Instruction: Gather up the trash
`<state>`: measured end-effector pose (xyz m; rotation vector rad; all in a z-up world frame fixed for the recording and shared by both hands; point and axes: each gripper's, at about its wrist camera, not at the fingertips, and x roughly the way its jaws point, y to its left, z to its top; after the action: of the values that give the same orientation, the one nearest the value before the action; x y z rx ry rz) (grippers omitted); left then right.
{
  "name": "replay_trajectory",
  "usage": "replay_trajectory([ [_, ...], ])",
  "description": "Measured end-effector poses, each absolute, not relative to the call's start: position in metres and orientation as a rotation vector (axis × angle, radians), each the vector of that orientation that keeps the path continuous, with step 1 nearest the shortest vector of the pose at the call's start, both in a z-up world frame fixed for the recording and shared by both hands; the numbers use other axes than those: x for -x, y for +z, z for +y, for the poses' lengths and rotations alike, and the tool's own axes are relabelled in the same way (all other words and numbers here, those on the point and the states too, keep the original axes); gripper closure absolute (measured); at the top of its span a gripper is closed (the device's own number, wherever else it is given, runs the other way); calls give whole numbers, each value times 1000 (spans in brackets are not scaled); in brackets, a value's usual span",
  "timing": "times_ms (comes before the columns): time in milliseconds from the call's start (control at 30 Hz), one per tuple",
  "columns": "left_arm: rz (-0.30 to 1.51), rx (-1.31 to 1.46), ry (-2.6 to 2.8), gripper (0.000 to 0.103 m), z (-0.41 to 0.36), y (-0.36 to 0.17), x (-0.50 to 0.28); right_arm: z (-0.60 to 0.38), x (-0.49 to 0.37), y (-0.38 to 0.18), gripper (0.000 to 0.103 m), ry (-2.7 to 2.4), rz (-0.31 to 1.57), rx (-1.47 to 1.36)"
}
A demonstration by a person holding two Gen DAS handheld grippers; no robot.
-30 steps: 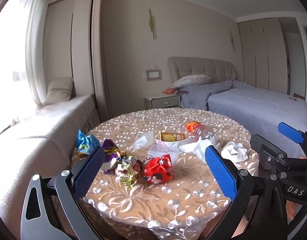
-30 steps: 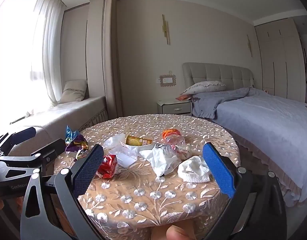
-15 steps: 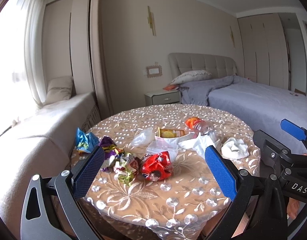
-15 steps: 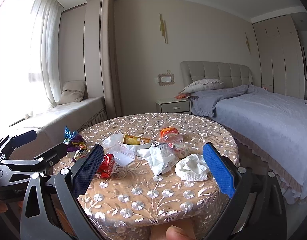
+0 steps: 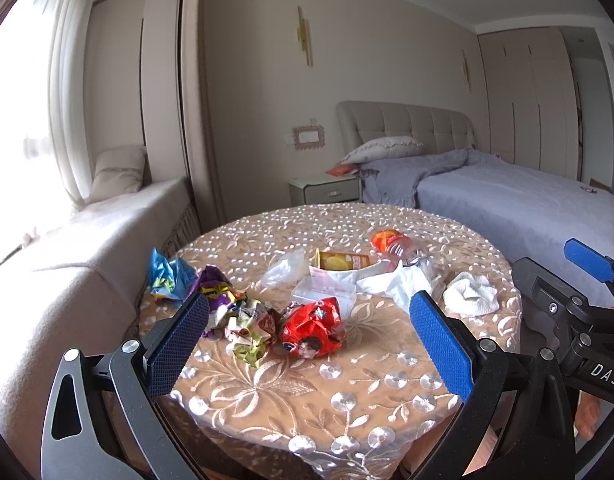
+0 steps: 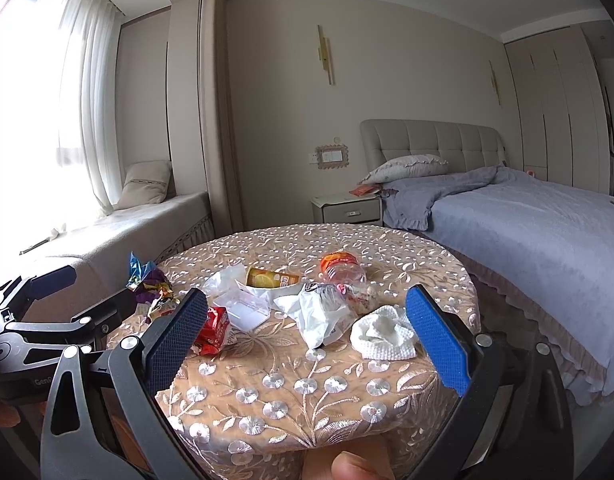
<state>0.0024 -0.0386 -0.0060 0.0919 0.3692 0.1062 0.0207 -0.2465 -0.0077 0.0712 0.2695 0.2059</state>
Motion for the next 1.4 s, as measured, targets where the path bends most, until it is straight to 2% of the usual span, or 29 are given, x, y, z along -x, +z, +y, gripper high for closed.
replay_trajectory([
  [1400,408,-70,142,5,-22,-18,-15,-242,-27,-10,4,220,291,-66],
])
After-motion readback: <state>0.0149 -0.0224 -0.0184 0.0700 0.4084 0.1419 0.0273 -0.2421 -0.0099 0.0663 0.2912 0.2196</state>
